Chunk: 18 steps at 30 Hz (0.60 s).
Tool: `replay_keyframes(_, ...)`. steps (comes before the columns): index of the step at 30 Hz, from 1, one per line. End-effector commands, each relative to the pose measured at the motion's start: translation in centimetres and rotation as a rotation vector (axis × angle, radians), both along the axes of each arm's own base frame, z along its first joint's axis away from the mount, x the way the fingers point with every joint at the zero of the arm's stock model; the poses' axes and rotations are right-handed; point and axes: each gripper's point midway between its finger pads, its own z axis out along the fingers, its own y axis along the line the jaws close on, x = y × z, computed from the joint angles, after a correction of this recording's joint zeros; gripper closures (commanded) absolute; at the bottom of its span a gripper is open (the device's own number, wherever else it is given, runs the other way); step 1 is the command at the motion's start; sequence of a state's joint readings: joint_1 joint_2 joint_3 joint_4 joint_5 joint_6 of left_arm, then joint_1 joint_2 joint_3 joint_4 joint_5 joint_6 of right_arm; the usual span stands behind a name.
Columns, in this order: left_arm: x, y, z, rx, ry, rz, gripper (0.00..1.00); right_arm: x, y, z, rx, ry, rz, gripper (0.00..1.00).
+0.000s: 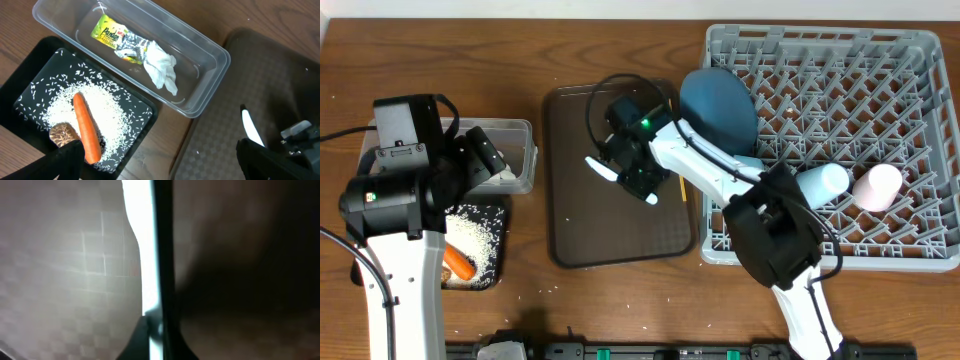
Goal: Sort waste into correct bins and load items into the dishwasher rack
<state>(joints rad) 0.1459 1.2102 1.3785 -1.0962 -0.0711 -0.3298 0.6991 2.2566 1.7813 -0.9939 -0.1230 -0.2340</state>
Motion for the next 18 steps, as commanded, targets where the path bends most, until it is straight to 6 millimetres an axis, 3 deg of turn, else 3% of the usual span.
replay_keyframes(1, -0.1, 0.3, 0.1, 0.008, 0.001, 0.007, 0.02, 0.7, 0.7, 2.0, 0.024, -0.051, -0.038, 0.99)
replay_keyframes(7, -0.1, 0.3, 0.1, 0.008, 0.001, 0.007, 0.02, 1.3, 1.1, 5.5, 0.036, -0.156, -0.056, 0.99)
replay_keyframes(13, -0.1, 0.3, 0.1, 0.008, 0.001, 0.007, 0.02, 0.6, 1.6, 5.5, 0.028, -0.158, -0.039, 0.99)
replay_keyframes(16, -0.1, 0.3, 0.1, 0.008, 0.001, 0.007, 0.02, 1.2, 1.3, 5.5, -0.003, -0.201, -0.043, 0.96)
replay_keyframes(18, -0.1, 0.3, 0.1, 0.008, 0.001, 0.007, 0.02, 1.4, 1.1, 5.3, -0.014, -0.207, -0.026, 0.6)
